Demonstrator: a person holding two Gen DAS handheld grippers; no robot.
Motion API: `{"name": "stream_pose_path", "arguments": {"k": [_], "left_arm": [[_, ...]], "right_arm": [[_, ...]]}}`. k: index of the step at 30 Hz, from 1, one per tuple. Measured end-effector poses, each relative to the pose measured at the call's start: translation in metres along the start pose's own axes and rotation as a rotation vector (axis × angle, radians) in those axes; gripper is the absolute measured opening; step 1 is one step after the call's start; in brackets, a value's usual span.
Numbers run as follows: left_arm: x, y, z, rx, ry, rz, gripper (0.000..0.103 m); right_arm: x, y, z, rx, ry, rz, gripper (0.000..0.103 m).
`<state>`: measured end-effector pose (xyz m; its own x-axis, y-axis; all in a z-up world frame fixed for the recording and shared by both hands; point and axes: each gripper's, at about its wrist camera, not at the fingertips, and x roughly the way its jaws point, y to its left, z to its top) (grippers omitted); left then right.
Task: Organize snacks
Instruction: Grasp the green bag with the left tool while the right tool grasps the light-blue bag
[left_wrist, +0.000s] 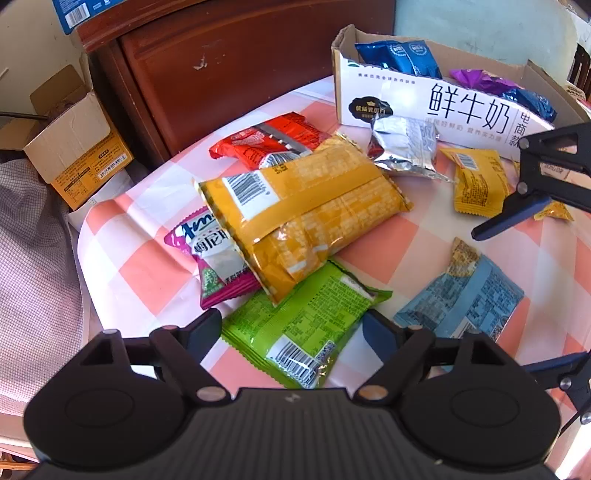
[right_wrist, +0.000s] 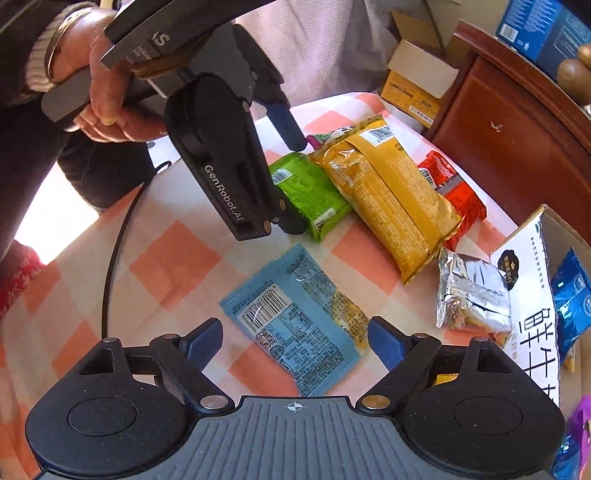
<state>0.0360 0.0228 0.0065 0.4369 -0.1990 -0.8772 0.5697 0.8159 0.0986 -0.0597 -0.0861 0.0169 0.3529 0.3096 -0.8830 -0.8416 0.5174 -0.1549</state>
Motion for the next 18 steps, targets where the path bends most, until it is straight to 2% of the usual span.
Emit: {"name": "stream_pose_path", "arguments": {"k": [6, 8, 11, 13, 15, 18], "left_arm": [[0.001, -0.003, 0.003, 0.029, -0.008, -0.011, 0.084], [0.002, -0.004, 0.003, 0.042, -0.011, -0.020, 0.085], [0.002, -0.003, 0.003, 0.035, -0.014, -0.039, 0.085], [0.001, -0.004, 0.002, 0.038, -0.019, -0.059, 0.078], [-0.001, -0.005, 0.001, 0.051, -0.020, -0.083, 0.064], [-0.005, -0.010, -0.003, 0.060, -0.006, -0.132, 0.057]], "right_arm": [[0.009, -0.006, 0.003, -0.041, -0.024, 0.004, 0.089], [0.015, -0.009, 0.005, -0.017, -0.022, 0.033, 0.092], [0.022, -0.023, 0.004, 0.102, 0.010, 0.080, 0.094], [0.021, -0.026, 0.003, 0.129, 0.018, 0.070, 0.092], [0.018, -0.029, -0.001, 0.177, 0.022, 0.059, 0.091], [0.013, -0.029, -0.007, 0.241, 0.013, 0.025, 0.085]]}}
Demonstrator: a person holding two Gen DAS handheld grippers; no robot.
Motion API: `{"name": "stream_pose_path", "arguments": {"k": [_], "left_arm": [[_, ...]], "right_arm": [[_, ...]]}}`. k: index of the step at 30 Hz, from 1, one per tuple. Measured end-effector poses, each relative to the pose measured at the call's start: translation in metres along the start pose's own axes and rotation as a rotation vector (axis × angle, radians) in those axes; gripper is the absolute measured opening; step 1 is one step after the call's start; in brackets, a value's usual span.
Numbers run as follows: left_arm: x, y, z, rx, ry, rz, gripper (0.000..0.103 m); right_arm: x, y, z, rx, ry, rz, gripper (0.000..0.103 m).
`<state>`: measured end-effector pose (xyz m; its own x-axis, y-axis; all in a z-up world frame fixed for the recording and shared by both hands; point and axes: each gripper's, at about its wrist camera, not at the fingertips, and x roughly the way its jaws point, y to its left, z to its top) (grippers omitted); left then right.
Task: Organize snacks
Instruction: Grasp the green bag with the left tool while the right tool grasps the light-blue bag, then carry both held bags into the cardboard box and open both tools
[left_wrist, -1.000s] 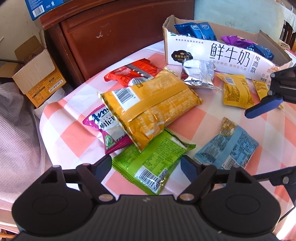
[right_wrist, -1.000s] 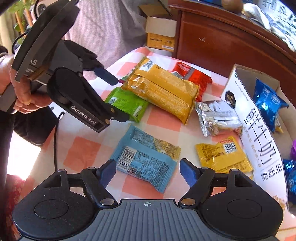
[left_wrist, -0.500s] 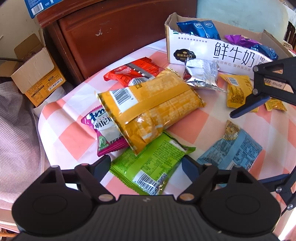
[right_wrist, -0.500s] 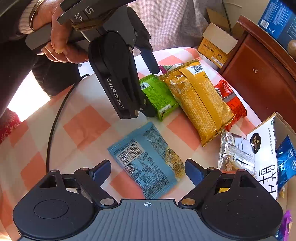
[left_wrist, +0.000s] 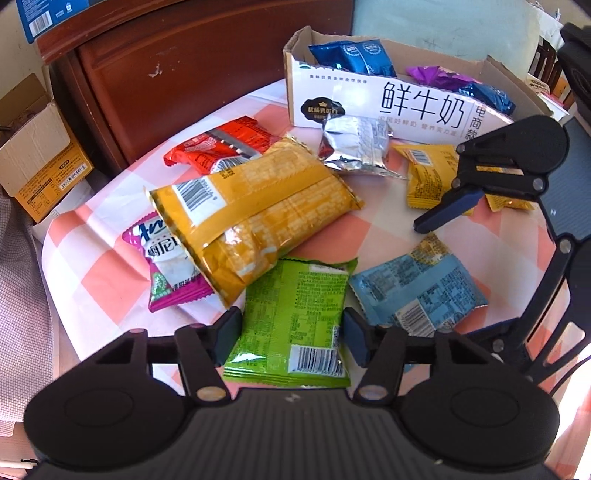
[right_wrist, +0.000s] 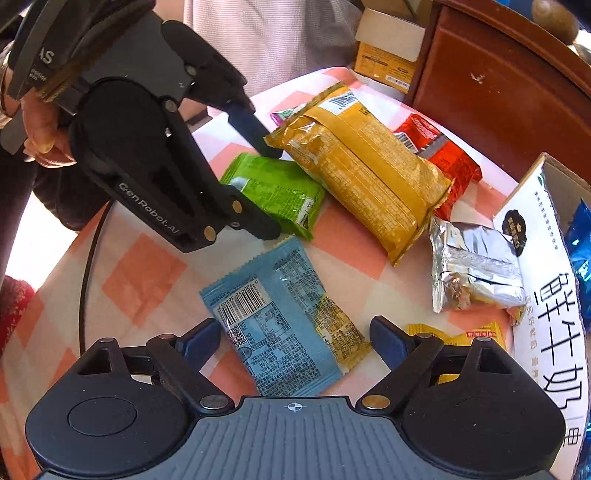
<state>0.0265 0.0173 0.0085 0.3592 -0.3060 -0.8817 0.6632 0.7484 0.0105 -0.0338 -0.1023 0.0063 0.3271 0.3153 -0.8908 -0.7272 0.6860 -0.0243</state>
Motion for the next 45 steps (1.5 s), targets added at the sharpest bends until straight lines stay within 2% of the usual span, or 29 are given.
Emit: {"name": "stream_pose_path", "arguments": {"k": [3, 7, 9, 11, 13, 15, 17, 18, 22, 29, 33, 45], "left_arm": [[-0.002, -0.008, -0.002, 0.048, -0.007, 0.011, 0.057], [-0.001, -0.008, 0.001, 0.032, -0.013, 0.029, 0.060], [0.001, -0.010, 0.002, 0.043, -0.019, 0.054, 0.070], [0.001, -0.014, 0.002, 0.061, -0.029, 0.074, 0.072], [0.001, -0.016, 0.003, 0.060, -0.027, 0.062, 0.069], [0.000, -0.015, 0.004, 0.047, -0.021, 0.030, 0.055], [0.000, -0.017, 0.006, 0.045, -0.016, 0.021, 0.051], [0.000, -0.018, 0.006, 0.048, -0.017, 0.023, 0.048], [-0.004, -0.025, 0.005, 0.061, -0.015, 0.020, 0.047], [-0.015, -0.035, 0.006, 0.079, -0.048, 0.011, 0.047], [-0.023, -0.038, 0.010, 0.086, -0.090, 0.034, 0.047], [-0.044, -0.041, 0.030, 0.051, -0.217, 0.117, 0.047]], "right_arm": [[-0.007, -0.001, -0.007, 0.061, -0.003, -0.034, 0.081], [-0.017, 0.002, -0.018, 0.117, -0.008, -0.082, 0.078], [-0.019, 0.003, -0.020, 0.140, -0.011, -0.096, 0.078], [-0.019, 0.004, -0.024, 0.159, -0.027, -0.098, 0.081], [-0.018, 0.005, -0.024, 0.161, -0.038, -0.104, 0.086], [-0.017, 0.004, -0.025, 0.180, -0.045, -0.092, 0.086], [-0.019, 0.004, -0.025, 0.181, -0.046, -0.093, 0.083], [-0.019, 0.004, -0.024, 0.180, -0.052, -0.092, 0.077], [-0.025, 0.003, -0.027, 0.208, -0.055, -0.101, 0.053], [-0.034, 0.015, -0.032, 0.239, -0.071, -0.135, 0.053], [-0.048, 0.020, -0.036, 0.272, -0.107, -0.192, 0.053], [-0.096, -0.004, -0.038, 0.410, -0.291, -0.359, 0.053]]}}
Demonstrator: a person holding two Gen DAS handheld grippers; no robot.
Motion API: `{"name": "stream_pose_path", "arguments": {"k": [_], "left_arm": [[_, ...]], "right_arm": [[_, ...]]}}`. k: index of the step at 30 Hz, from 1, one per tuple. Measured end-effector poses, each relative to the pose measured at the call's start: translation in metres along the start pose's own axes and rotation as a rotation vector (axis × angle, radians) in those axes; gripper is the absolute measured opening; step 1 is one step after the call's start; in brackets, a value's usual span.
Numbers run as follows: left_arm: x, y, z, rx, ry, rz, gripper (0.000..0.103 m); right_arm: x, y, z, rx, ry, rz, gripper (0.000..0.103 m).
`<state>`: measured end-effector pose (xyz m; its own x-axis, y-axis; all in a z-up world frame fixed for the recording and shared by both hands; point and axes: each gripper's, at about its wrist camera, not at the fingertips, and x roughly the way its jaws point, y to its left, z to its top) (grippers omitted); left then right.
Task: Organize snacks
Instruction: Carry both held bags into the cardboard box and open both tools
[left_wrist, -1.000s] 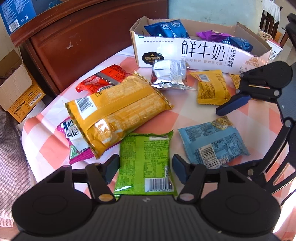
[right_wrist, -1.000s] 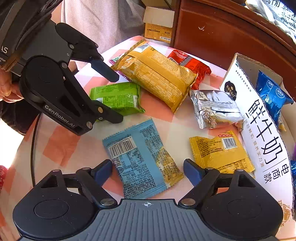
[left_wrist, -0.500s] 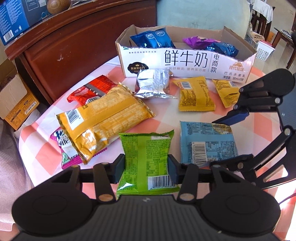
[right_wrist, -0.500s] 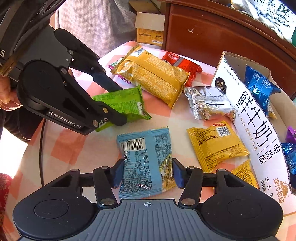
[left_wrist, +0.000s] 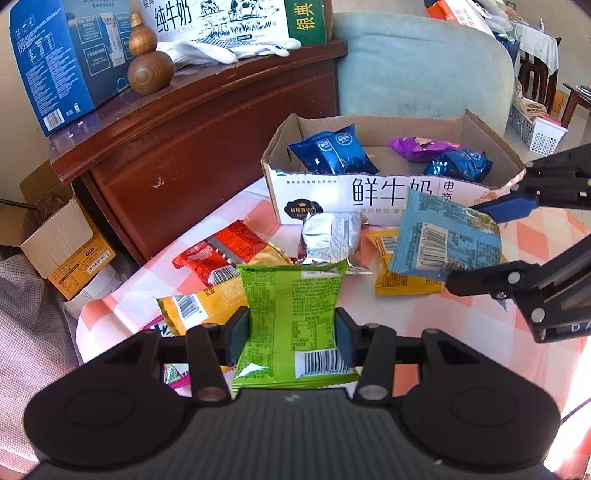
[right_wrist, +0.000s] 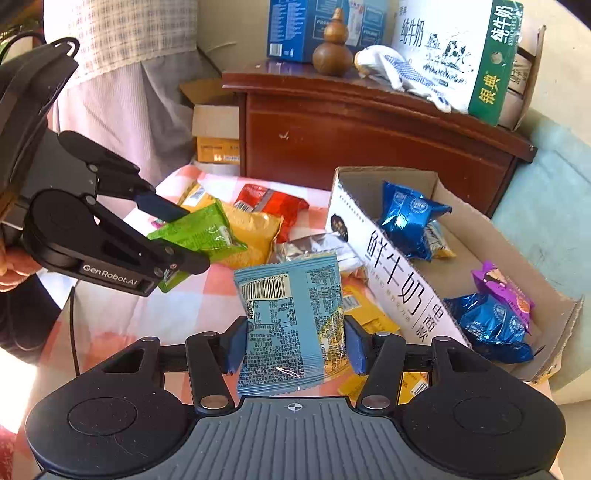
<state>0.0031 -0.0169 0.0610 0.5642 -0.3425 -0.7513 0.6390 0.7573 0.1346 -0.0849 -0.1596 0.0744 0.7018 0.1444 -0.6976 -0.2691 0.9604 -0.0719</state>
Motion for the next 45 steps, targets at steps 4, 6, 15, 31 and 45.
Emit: {"name": "stream_pose_path", "arguments": {"k": [4, 6, 15, 31, 45], "left_arm": [[-0.005, 0.001, 0.010, -0.030, -0.038, 0.006, 0.047], [-0.007, 0.002, 0.016, -0.049, -0.057, 0.009, 0.047], [-0.010, 0.001, 0.040, -0.100, -0.126, 0.041, 0.047], [0.017, -0.021, 0.112, -0.124, -0.214, -0.006, 0.047], [0.065, -0.052, 0.147, -0.119, -0.183, -0.098, 0.047]], "right_arm": [[-0.003, -0.007, 0.006, 0.030, -0.034, -0.032, 0.053], [-0.004, -0.008, 0.007, 0.035, -0.042, -0.044, 0.053], [-0.014, -0.022, 0.017, 0.094, -0.112, -0.117, 0.053], [-0.039, -0.091, 0.038, 0.299, -0.239, -0.300, 0.053], [-0.030, -0.134, 0.034, 0.518, -0.205, -0.362, 0.053]]}}
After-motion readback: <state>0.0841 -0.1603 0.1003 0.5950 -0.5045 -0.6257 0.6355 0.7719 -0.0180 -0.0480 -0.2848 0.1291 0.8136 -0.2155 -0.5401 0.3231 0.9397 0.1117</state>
